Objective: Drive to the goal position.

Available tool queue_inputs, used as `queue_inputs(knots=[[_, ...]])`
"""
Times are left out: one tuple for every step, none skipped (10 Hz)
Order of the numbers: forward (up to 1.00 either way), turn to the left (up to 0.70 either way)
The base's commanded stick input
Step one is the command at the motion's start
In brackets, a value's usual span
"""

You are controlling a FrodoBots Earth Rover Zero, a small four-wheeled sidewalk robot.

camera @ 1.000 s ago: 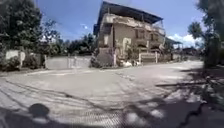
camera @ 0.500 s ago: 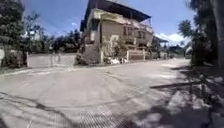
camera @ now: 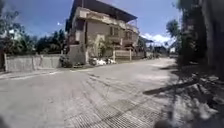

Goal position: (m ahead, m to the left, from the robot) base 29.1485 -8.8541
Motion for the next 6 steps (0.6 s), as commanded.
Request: queue_inputs(knots=[[0.85, -0.34], [0.85, -0.34], [0.85, -0.34], [0.85, -0.34], [0.85, -0.34], [0.85, -0.34]])
